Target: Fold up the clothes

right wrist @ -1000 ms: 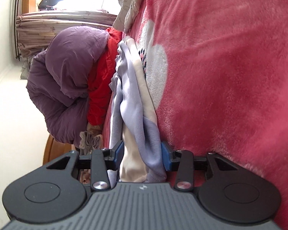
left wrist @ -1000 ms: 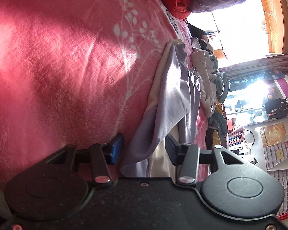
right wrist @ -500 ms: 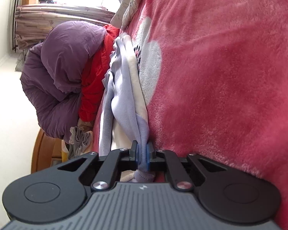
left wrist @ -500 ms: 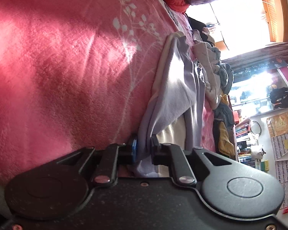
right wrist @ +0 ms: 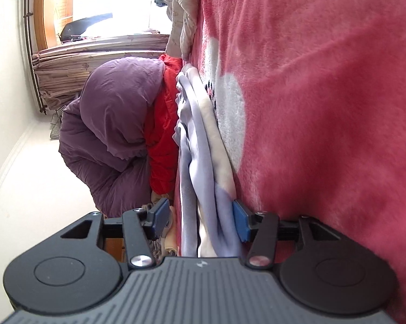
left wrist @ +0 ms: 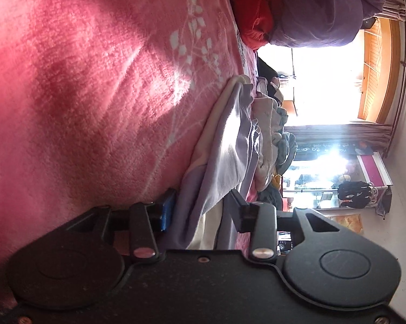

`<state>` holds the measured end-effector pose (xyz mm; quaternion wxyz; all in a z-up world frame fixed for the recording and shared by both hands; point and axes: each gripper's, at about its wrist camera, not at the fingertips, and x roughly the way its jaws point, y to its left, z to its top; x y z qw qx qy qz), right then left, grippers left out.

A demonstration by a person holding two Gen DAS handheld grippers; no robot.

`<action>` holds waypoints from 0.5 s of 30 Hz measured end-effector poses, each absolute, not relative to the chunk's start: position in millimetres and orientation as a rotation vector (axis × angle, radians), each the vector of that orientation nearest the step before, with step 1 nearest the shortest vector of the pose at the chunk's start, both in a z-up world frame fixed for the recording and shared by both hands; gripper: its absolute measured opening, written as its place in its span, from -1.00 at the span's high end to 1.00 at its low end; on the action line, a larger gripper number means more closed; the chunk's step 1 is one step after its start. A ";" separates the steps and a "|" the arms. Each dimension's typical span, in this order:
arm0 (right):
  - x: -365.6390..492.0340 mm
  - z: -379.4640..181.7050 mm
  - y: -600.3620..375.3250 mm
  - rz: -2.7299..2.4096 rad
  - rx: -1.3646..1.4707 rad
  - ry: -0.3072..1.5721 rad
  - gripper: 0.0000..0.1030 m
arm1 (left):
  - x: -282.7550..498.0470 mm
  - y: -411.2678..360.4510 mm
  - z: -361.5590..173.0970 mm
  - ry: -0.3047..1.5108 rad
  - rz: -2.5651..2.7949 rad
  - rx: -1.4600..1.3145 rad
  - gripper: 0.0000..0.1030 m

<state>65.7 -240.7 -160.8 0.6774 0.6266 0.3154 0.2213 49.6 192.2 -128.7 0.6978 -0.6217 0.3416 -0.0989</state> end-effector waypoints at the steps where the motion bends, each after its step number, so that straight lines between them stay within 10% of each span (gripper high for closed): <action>1: 68.2 -162.4 -239.8 0.502 1.412 0.706 0.20 | 49.9 192.1 -129.9 0.761 -0.225 -1.394 0.34; 12: 69.8 -165.7 -235.5 0.527 1.364 0.683 0.49 | 49.0 199.5 -139.2 0.718 -0.232 -1.534 0.35; 15: 69.6 -165.4 -233.3 0.516 1.326 0.695 0.67 | 51.5 195.0 -136.5 0.752 -0.214 -1.463 0.69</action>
